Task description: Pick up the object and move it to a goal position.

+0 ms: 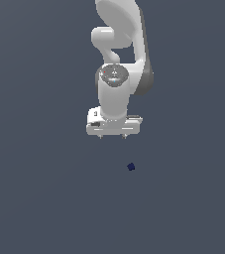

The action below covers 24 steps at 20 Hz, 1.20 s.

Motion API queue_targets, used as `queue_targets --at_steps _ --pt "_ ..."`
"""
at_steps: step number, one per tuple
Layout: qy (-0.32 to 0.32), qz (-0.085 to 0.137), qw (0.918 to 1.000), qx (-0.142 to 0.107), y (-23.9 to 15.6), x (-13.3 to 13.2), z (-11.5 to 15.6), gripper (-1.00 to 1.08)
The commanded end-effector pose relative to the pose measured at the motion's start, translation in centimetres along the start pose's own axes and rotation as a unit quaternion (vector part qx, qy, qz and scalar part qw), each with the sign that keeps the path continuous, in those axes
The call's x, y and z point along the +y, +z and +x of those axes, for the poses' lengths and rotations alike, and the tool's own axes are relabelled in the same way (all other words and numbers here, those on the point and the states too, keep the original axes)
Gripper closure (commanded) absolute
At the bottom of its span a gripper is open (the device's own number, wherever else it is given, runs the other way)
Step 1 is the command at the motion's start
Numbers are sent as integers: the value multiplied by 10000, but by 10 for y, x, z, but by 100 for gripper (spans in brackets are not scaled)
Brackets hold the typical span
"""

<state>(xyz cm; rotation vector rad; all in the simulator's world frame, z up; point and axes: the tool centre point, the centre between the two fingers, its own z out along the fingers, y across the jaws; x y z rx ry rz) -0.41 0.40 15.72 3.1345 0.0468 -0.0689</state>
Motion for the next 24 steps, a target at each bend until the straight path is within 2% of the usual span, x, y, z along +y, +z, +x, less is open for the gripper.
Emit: queue_targets --at_steps 1,8,15,24 --pt "-120 -10 9999 10 5 -5 6 -92" --pt "-688 -42 9976 71 30 -29 35 -92" --pt "-1381 -39 9903 157 64 -61 66 -92" --pt "-1804 -16 9834 217 88 -83 82 -92"
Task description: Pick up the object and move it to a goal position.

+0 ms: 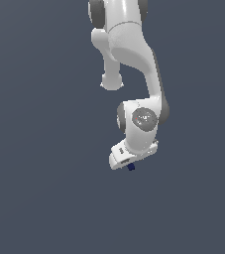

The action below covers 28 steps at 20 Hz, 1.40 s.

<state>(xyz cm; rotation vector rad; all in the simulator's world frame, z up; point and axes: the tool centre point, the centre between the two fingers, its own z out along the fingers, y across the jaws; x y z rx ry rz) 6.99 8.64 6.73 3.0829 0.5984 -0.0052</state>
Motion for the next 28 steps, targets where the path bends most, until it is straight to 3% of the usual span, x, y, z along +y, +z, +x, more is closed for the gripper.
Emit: queue_targets --at_steps 1,22,23,28 --pt "-62 1 10000 15 3 -2 3 -92" --pt "-76 2 10000 18 54 -2 4 -92" --pt "-76 2 10000 18 54 -2 4 108" --pt "-76 2 10000 18 54 -2 4 108"
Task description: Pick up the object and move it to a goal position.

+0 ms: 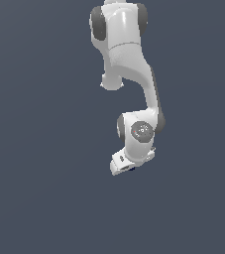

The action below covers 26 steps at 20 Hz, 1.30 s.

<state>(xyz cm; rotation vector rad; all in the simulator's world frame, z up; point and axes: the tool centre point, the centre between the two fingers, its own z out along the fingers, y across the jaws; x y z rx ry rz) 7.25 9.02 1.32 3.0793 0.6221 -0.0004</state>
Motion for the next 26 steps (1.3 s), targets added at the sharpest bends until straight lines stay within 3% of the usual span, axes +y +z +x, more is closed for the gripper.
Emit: queue_targets --at_steps 1,14,26 --pt "0 0 10000 2 0 0 0 108" --pt "0 0 10000 2 -17 -7 -4 108" --pt "0 -5 10000 -1 -100 -38 -25 108"
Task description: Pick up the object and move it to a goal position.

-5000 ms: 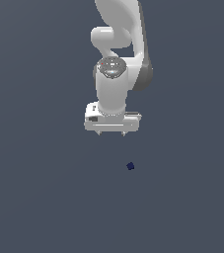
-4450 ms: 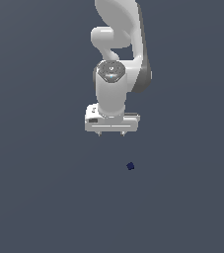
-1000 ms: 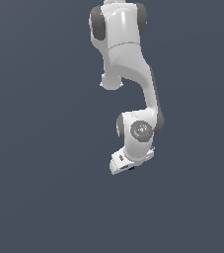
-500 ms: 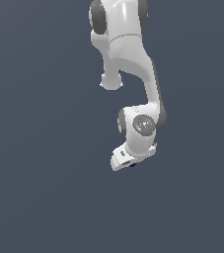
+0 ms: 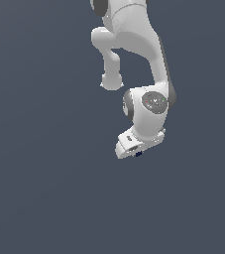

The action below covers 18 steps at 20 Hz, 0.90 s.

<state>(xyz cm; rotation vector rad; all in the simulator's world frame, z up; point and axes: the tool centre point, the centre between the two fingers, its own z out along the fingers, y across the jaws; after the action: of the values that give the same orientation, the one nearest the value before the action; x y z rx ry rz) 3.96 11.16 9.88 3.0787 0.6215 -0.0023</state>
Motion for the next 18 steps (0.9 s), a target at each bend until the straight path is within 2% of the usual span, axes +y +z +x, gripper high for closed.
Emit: queue_targets --at_steps 1,18 --pt "-3 -6 10000 5 -24 -9 -6 108" --pt "-6 -10 10000 4 -212 -80 -50 108"
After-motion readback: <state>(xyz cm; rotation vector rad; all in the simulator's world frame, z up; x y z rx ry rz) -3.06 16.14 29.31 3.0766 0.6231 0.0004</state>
